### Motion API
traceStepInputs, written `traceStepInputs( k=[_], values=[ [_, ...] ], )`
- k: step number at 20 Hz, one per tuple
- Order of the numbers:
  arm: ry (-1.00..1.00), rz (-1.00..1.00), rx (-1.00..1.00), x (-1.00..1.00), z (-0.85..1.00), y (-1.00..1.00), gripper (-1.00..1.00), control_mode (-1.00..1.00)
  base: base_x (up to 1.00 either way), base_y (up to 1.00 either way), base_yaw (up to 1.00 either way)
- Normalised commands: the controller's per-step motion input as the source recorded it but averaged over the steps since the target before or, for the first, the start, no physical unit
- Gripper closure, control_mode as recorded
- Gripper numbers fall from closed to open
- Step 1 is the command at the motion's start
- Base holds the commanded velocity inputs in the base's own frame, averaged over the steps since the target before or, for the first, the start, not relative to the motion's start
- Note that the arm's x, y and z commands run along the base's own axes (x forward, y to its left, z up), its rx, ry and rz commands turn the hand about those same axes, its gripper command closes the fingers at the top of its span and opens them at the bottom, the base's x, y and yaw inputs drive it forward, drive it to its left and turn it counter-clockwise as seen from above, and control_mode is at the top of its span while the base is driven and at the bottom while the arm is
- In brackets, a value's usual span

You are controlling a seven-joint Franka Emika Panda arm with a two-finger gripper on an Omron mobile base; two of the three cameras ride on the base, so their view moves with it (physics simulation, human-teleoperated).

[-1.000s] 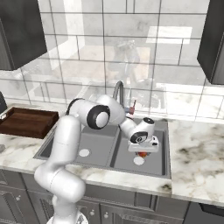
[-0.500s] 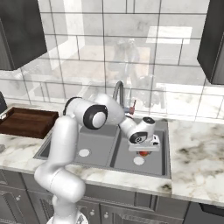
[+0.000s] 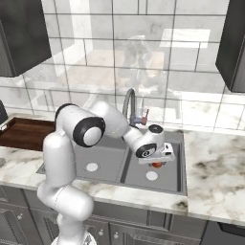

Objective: Pick up all produce items and place them in the sink. Turn on the sink faucet to wash them. Then turn the sink off and put them in the tray.

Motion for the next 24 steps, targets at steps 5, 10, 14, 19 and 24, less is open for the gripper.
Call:
traceStepInputs(
  k=[5, 10, 14, 19, 24],
  values=[
    [-0.05, 0.0, -0.1, -0.29, 0.67, 0.14, 1.0, -1.0, 0.0, 0.0, 0.0],
    [-0.01, 0.0, -0.07, -0.3, 0.65, 0.14, 1.0, -1.0, 0.0, 0.0, 0.0],
    [0.0, 0.0, -0.03, -0.3, 0.68, 0.12, 1.0, -1.0, 0.0, 0.0, 0.0],
    [0.0, -0.02, 0.0, -0.3, 0.64, 0.19, 1.0, -1.0, 0.0, 0.0, 0.0],
    [0.0, 0.0, 0.0, -0.29, 0.18, 0.27, 1.0, -1.0, 0.0, 0.0, 0.0]
  ],
)
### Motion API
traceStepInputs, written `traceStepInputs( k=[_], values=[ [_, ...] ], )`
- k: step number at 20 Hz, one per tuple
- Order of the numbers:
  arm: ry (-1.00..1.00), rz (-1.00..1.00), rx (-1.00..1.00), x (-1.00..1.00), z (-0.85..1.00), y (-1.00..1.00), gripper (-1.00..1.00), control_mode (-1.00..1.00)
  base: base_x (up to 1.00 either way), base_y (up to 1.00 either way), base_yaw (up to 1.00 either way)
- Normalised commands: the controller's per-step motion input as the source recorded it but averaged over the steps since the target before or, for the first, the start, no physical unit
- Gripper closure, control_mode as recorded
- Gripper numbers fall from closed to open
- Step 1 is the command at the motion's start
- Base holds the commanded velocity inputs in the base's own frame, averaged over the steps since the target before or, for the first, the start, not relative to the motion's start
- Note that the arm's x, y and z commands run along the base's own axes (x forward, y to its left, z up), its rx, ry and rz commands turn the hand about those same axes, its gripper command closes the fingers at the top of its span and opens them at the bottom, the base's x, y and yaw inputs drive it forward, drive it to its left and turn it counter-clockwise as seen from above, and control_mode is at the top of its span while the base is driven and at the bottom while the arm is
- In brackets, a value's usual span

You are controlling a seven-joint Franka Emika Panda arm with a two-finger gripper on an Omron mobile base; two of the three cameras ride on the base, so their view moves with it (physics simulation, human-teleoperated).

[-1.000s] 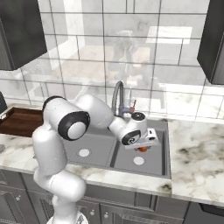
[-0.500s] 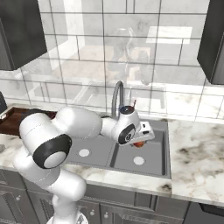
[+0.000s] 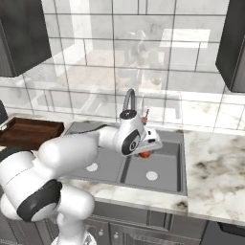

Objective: Pick up all produce items and place them in the sink. Turn on the sink faucet to wash them. Then turn the sink off and put them in the tray.

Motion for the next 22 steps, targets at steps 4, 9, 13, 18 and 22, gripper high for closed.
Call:
traceStepInputs(
  k=[4, 9, 13, 18, 22],
  values=[
    [-0.01, 0.04, 0.0, -0.42, 0.06, 0.3, 1.0, -1.0, 0.0, 0.0, 0.0],
    [-0.01, 0.01, 0.0, -0.13, 0.13, 0.53, 1.0, -1.0, 0.0, 0.0, 0.0],
    [0.0, 0.0, 0.0, 0.0, 0.22, 0.68, 1.0, -1.0, 0.0, 0.0, 0.0],
    [0.0, 0.0, 0.0, 0.0, 0.14, 0.79, 1.0, -1.0, 0.0, 0.0, 0.0],
    [0.0, 0.0, 0.0, 0.0, 0.07, 0.83, 1.0, -1.0, 0.0, 0.0, 0.0]
  ],
)
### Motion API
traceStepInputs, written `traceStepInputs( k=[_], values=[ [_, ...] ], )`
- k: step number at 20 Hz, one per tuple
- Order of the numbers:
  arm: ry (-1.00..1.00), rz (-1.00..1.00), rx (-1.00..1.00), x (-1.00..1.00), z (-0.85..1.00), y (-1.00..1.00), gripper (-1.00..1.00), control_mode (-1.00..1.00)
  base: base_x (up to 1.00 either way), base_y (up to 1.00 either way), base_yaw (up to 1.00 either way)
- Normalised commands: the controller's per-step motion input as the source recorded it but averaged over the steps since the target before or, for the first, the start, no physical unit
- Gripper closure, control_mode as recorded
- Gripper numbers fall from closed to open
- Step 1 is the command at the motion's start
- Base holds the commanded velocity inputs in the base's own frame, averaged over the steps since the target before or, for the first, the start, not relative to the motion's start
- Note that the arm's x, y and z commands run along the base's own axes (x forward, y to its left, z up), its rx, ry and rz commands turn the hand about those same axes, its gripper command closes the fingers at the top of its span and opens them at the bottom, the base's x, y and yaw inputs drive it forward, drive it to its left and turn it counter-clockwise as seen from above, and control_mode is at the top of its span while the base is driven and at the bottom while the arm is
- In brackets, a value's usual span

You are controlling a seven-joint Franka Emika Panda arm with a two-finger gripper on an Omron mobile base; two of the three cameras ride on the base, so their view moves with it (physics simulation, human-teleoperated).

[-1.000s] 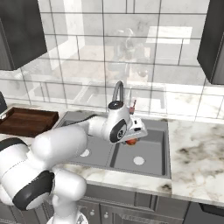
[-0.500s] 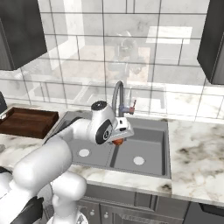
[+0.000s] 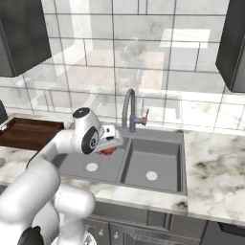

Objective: Pick up all produce items and place them in the sink. Turn on the sink faucet to wash them. Then turn the sink off and put them in the tray.

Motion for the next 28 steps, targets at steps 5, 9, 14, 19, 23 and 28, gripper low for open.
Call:
traceStepInputs(
  k=[5, 9, 14, 19, 23, 28],
  values=[
    [0.0, 0.0, 0.0, 0.02, 0.03, 0.85, 1.0, -1.0, 0.0, 0.0, 0.0],
    [0.03, 0.02, 0.0, 0.25, 0.02, 0.69, 1.0, -1.0, 0.0, 0.0, 0.0],
    [0.07, 0.06, 0.01, 0.45, 0.01, 0.68, 1.0, -1.0, 0.0, 0.0, 0.0],
    [0.06, 0.06, 0.02, 0.51, 0.01, 0.67, 1.0, -1.0, 0.0, 0.0, 0.0],
    [0.02, 0.05, 0.0, 0.36, 0.05, 0.71, 1.0, -1.0, 0.0, 0.0, 0.0],
    [0.03, 0.03, 0.0, 0.34, 0.11, 0.75, 1.0, -1.0, 0.0, 0.0, 0.0]
  ],
)
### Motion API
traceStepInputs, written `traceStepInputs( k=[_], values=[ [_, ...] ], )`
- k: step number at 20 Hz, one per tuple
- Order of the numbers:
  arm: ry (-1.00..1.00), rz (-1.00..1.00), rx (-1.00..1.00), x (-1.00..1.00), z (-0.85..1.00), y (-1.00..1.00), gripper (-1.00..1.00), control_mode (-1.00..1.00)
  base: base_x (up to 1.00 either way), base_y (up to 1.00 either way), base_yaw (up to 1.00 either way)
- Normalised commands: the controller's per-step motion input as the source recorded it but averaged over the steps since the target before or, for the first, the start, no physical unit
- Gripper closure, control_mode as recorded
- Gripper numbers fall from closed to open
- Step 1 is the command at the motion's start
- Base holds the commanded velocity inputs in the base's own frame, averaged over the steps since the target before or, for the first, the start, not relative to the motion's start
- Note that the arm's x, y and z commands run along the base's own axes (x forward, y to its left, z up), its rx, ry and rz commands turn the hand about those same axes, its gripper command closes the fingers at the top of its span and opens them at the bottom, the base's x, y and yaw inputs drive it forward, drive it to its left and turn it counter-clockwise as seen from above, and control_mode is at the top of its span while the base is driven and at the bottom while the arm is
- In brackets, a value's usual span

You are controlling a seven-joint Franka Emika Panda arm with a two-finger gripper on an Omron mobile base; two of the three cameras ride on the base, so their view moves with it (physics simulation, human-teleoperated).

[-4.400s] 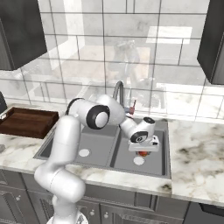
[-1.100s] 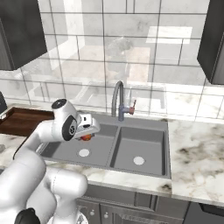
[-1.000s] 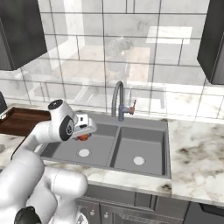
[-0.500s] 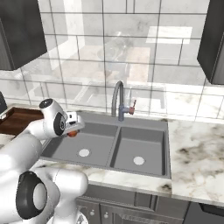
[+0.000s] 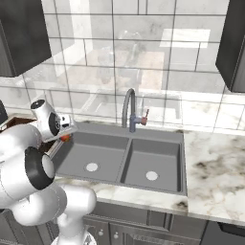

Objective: Pick up all produce items and place them in the sink. Turn on the sink faucet to wash them. Then turn the sink off and put them in the tray.

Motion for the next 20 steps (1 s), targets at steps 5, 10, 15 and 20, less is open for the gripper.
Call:
traceStepInputs(
  k=[5, 10, 15, 20],
  values=[
    [0.04, 0.0, 0.0, 0.37, 0.06, 0.71, 1.0, -1.0, 0.0, 0.0, 0.0],
    [0.07, 0.0, 0.0, 0.41, 0.03, 0.61, 1.0, -1.0, 0.0, 0.0, 0.0],
    [0.1, 0.01, 0.0, 0.2, 0.0, 0.21, 1.0, -1.0, 0.0, 0.0, 0.0],
    [0.09, 0.0, 0.0, 0.33, -0.07, 0.31, 1.0, -1.0, 0.0, 0.0, 0.0]
  ],
)
